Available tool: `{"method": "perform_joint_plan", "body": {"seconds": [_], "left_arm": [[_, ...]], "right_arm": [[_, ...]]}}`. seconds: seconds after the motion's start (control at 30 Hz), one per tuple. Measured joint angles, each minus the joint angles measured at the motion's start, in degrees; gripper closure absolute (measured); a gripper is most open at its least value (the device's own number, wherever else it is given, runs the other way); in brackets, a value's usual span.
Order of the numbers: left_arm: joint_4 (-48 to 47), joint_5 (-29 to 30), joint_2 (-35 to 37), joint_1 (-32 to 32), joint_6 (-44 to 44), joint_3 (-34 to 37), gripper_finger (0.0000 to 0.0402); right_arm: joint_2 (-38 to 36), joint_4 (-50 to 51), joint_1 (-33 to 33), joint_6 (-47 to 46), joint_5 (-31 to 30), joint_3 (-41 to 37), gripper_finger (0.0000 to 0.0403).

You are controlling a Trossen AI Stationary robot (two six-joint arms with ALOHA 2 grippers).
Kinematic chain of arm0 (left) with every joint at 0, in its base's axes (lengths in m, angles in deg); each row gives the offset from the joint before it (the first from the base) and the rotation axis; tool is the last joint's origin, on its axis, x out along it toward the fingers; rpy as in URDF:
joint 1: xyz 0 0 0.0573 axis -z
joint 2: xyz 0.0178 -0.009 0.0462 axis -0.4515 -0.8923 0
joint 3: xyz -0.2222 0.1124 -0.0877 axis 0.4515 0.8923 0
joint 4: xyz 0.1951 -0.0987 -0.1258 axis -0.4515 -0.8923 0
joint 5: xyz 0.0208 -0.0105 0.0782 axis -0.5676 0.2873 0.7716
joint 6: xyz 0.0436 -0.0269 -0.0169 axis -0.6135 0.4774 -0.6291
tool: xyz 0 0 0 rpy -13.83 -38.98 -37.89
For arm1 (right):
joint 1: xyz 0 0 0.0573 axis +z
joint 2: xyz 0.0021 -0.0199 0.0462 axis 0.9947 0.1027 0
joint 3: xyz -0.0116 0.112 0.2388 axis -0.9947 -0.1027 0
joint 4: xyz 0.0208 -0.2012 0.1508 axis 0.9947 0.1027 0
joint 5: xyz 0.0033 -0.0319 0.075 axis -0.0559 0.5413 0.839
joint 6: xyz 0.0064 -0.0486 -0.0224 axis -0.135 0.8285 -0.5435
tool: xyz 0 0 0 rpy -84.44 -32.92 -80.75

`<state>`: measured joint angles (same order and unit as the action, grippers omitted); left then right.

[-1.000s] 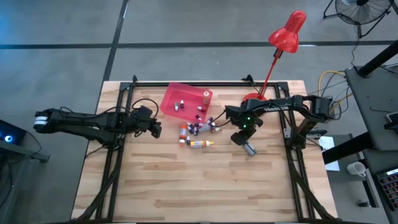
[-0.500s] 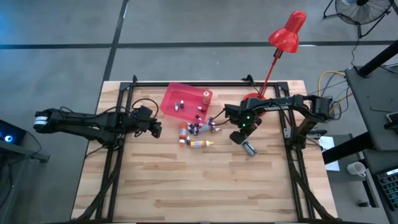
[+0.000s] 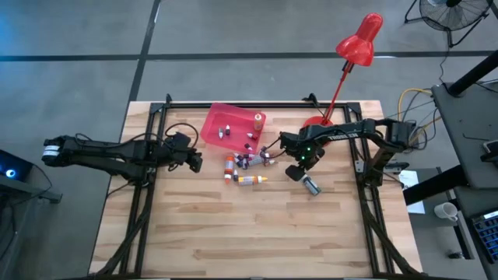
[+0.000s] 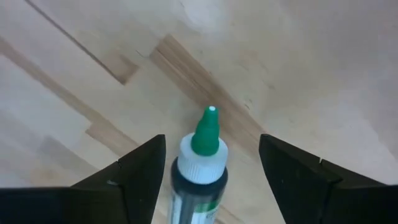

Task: Pick & Place food coloring
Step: Put the big green food coloring bottle into the red bin

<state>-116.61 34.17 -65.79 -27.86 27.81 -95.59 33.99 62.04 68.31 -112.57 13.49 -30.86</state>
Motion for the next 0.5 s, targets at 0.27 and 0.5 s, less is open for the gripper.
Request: {"method": "perform_joint_plan", "body": {"seconds": [0.27,0.5], "left_arm": [[0.00,-0.02,0.00,-0.01,-0.02,0.00,0.0271],[0.02,0.21,0.02,-0.01,-0.43,0.00,0.0271]], "right_arm": [[3.45,0.26,0.46,0.13,0.40,0.14,0.0166],[3.10,2.24,0.58,0.32,0.87,0.27,0.0209]]}}
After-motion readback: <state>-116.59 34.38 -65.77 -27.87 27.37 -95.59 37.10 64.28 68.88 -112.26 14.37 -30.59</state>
